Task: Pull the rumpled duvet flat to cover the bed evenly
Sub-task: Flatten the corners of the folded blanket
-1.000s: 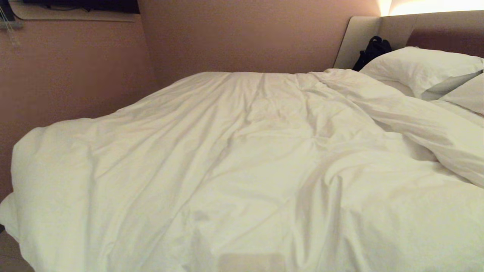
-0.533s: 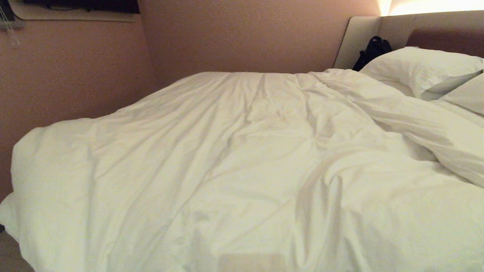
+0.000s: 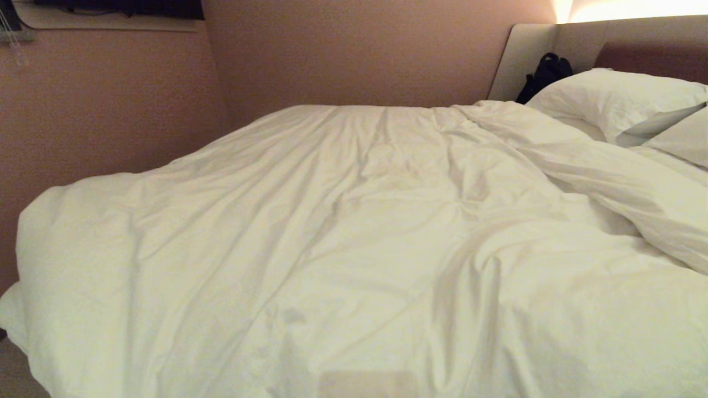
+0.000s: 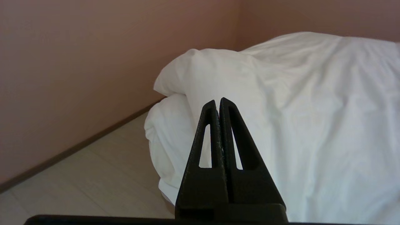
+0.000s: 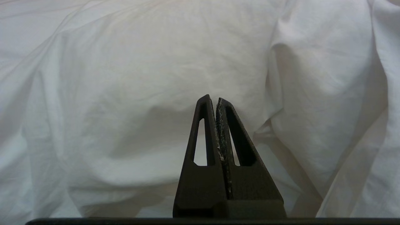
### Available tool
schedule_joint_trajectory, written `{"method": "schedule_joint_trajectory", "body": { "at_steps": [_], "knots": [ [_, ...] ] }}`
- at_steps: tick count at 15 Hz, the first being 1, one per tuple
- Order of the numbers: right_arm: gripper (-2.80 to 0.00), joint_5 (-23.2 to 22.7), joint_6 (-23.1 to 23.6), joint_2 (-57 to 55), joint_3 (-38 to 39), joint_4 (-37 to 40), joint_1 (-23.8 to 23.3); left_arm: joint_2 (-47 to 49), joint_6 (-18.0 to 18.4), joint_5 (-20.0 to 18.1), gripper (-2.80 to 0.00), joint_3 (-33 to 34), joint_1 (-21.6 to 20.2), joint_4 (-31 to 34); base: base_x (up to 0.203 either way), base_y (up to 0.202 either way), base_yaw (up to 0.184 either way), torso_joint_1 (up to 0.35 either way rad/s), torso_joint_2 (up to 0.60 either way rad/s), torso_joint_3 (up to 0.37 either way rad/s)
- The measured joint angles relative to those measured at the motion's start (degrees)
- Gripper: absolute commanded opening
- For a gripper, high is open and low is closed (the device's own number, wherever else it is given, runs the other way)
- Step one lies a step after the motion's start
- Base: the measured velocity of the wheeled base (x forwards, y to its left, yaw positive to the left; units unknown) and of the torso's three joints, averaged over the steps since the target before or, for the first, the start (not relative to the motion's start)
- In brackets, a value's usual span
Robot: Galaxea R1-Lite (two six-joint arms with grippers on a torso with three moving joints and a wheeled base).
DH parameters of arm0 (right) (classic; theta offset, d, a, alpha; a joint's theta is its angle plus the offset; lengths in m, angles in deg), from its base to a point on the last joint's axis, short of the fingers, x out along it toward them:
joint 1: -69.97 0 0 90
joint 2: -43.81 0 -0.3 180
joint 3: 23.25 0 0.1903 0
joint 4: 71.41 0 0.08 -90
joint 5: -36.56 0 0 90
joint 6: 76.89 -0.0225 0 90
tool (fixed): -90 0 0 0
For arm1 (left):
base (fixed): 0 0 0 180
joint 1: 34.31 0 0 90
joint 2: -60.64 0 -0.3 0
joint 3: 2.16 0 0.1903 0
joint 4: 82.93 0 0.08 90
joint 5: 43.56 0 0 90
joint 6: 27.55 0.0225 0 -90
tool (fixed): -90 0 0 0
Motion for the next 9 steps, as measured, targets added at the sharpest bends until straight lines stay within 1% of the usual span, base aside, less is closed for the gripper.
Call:
{"method": "schedule_joint_trajectory", "body": {
  "at_steps": [2,3,5,7,8,9],
  "knots": [
    [-2.8,0.01,-0.03,0.0,0.0,0.0,0.0,-2.09,0.29,-1.79,-2.8,2.83,0.01,-0.11,0.0,0.0,0.0,0.0,0.0,0.0],
    [-2.8,0.02,-0.02,0.0,0.0,0.0,0.0,-3.25,0.37,-3.66,-2.8,4.38,0.01,-0.05,0.0,0.0,0.0,0.0,0.0,0.0],
    [-2.8,-0.01,-0.02,0.0,0.0,0.0,0.0,-4.93,0.53,-9.77,-2.8,6.85,0.01,-0.18,0.0,0.0,0.0,0.0,0.0,0.0],
    [-2.8,-0.01,-0.04,0.0,0.0,0.0,0.0,-5.81,0.81,-18.38,-2.8,9.5,0.01,-0.09,0.0,0.0,0.0,0.0,0.0,0.0],
    [-2.8,-0.01,-0.02,0.0,0.0,0.0,0.0,-6.08,1.06,-21.85,-2.8,11.11,0.01,-0.03,0.0,0.0,0.0,0.0,0.0,0.0],
    [-2.8,0.02,-0.02,0.0,0.0,0.0,0.0,-6.23,1.44,-24.1,-2.8,13.18,0.01,-0.15,0.0,0.0,0.0,0.0,0.0,0.0]
  ]
}}
